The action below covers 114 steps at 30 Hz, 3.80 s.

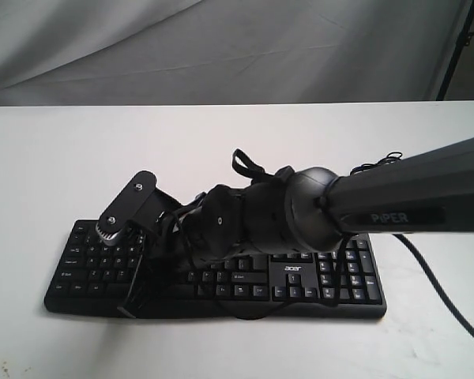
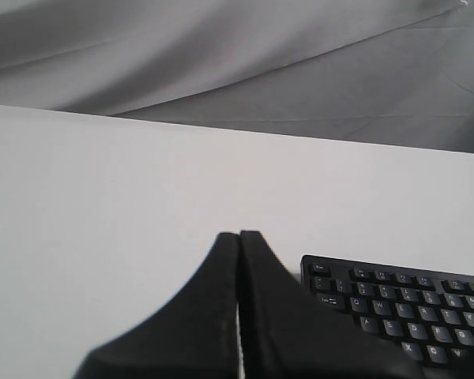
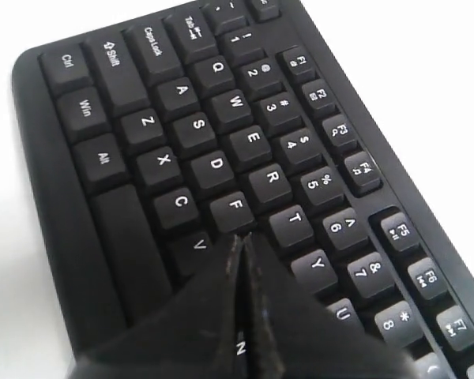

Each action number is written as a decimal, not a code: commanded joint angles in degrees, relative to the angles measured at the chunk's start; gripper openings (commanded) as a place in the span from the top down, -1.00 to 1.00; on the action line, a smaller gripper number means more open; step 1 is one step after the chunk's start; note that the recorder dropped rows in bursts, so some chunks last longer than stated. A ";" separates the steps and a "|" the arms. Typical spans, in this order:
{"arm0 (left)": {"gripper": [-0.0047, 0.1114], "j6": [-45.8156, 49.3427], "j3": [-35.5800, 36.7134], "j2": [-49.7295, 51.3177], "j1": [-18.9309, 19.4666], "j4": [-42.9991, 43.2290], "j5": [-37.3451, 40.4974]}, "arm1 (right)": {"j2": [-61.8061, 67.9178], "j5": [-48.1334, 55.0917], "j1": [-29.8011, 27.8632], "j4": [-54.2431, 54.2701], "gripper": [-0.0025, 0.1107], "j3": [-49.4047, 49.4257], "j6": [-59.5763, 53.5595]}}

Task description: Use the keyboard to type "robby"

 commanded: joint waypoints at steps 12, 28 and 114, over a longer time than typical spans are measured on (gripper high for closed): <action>0.92 -0.23 0.28 -0.23 -0.20 -0.54 -0.14 | 2.13 1.06 -0.22 0.82 0.96 0.39 0.07; 0.92 -0.23 0.28 -0.23 -0.20 -0.54 -0.14 | -3.66 1.42 -2.01 -1.79 0.96 0.39 0.48; 0.92 -0.23 0.28 -0.23 -0.20 -0.54 -0.14 | -22.47 -8.05 -9.71 -2.80 0.96 20.59 1.94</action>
